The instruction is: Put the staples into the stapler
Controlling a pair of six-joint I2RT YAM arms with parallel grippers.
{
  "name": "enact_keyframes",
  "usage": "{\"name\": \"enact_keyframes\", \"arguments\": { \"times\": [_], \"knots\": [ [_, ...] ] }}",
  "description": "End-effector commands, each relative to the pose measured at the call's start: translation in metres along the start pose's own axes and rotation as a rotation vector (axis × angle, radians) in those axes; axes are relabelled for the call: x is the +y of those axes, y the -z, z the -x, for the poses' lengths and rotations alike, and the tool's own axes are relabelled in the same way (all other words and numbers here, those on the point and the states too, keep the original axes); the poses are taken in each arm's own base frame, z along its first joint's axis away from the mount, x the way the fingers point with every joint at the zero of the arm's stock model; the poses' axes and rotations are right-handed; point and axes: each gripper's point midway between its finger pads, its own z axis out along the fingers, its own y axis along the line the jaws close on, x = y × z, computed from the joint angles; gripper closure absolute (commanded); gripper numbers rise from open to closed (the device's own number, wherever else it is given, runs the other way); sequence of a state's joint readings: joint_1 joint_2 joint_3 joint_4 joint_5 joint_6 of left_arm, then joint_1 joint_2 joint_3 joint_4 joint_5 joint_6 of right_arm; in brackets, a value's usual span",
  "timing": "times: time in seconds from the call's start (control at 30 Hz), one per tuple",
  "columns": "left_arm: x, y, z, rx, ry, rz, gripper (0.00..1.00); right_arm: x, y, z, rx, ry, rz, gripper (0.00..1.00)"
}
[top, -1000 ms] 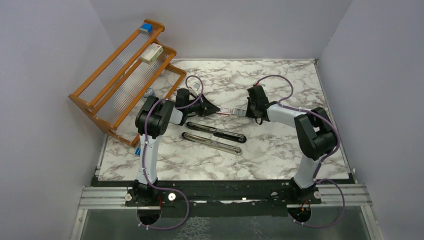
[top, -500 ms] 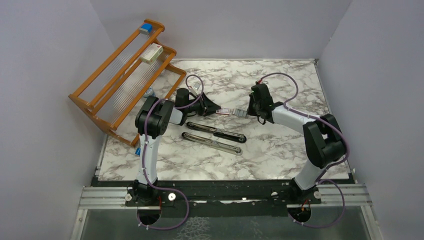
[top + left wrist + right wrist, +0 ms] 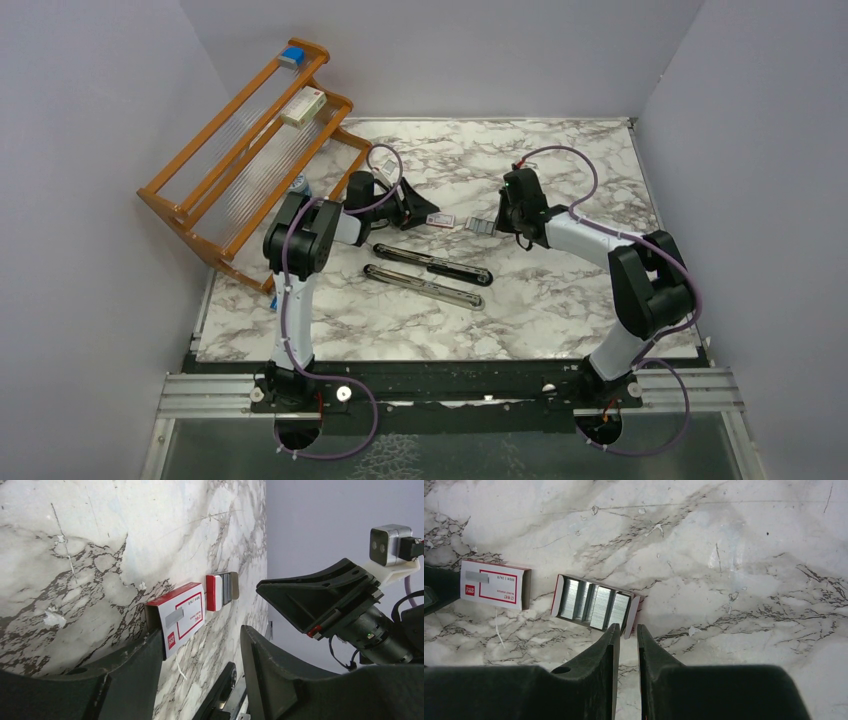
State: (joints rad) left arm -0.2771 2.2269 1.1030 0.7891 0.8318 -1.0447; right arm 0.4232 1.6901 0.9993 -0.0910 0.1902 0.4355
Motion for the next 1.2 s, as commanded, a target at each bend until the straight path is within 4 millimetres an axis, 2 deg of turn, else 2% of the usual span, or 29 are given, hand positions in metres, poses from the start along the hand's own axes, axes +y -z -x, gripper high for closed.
{"name": "enact_keyframes", "arguments": {
  "times": [0.0,0.3,0.67,0.77,0.97,1.17],
  "knots": [
    [0.011,0.005,0.004,-0.015,-0.031,0.087,0.38,-0.001,0.007,0.012,-0.041,0.002,0.007,0.78],
    [0.006,0.008,0.010,-0.016,-0.089,0.126,0.34,0.001,0.006,0.010,-0.034,0.004,0.016,0.78],
    [0.025,0.013,0.020,-0.002,-0.187,0.323,0.30,0.000,0.007,0.010,-0.036,0.006,0.017,0.78],
    [0.025,0.015,0.023,-0.005,-0.208,0.348,0.29,0.000,0.006,0.009,-0.035,0.006,0.017,0.78],
    [0.000,0.014,0.026,-0.008,-0.241,0.271,0.22,0.001,0.005,0.007,-0.029,0.006,0.023,0.78],
    [-0.032,0.014,0.031,-0.013,-0.287,0.181,0.21,0.001,0.005,0.006,-0.023,0.010,0.023,0.78]
  ]
}}
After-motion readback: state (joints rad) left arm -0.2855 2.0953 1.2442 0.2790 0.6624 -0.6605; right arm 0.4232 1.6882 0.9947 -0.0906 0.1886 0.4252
